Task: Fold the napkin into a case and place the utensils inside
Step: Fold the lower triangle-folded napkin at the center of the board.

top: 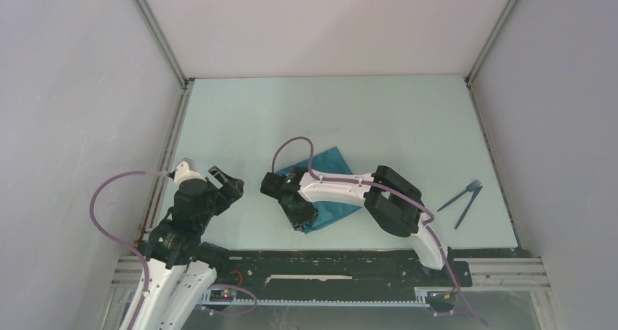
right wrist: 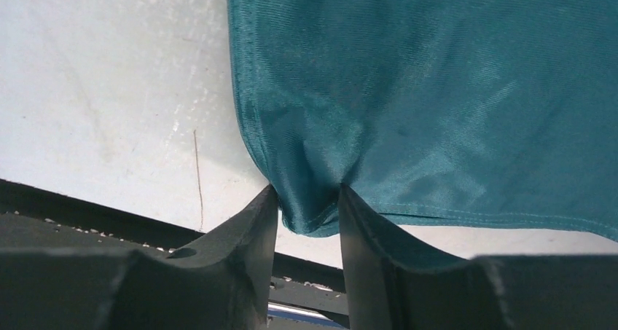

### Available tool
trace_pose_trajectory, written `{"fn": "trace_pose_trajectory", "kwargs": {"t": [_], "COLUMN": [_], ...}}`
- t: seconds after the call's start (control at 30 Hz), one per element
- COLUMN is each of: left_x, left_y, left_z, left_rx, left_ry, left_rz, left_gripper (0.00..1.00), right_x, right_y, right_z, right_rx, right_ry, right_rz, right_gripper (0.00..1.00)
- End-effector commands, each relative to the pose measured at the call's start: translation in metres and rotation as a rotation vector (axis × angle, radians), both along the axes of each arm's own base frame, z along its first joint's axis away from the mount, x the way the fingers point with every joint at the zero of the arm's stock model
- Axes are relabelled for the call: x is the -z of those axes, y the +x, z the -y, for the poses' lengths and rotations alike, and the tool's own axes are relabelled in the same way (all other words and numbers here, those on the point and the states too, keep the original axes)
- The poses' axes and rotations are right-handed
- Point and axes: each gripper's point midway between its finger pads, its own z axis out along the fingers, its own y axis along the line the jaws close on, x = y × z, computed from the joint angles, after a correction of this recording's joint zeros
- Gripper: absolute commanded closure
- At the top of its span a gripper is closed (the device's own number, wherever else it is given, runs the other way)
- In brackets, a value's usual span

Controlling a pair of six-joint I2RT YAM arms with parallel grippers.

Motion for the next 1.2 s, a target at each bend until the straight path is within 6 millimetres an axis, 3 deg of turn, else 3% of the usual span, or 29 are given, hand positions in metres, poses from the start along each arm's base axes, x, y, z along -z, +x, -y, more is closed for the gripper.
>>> {"fn": "trace_pose_trajectory", "kwargs": {"t": [0.0,0.17,0.3,0.63,0.7,0.87,1.17], "left_x": [-0.024,-0.021,-0.015,0.024,0.033,0.059,0.074], "left_y": [0.003,0.003,0.004,0.019,0.023,0.034,0.065], "left_z": [-0.008,-0.007,-0.004,0.044,0.061,0.097,0.123], "left_rx": [-0.023,-0.023,-0.014,0.174,0.229,0.287,0.240], "left_ry": [0.018,0.016,0.004,-0.098,-0.160,-0.353,-0.584], "left_rz": [0.075,0.069,0.055,-0.061,-0.084,-0.156,-0.141], "left_gripper": [0.14,0.14,0.14,0.12,0.10,0.08,0.05], "right_x": [0.045,0.040,0.029,-0.014,-0.023,-0.034,-0.049], "right_y": [0.011,0.019,0.023,0.028,0.025,0.023,0.027], "right_z": [0.024,0.023,0.016,-0.004,-0.007,-0.003,0.015], "right_rx": [0.040,0.045,0.022,-0.025,-0.032,-0.018,0.066], "right_ry": [-0.113,-0.095,-0.033,0.347,0.443,0.603,0.854], "right_rz": [0.091,0.145,0.170,0.120,0.083,0.009,-0.094], "right_gripper": [0.59,0.76,0.99,1.00,1.00,1.00,1.00]}}
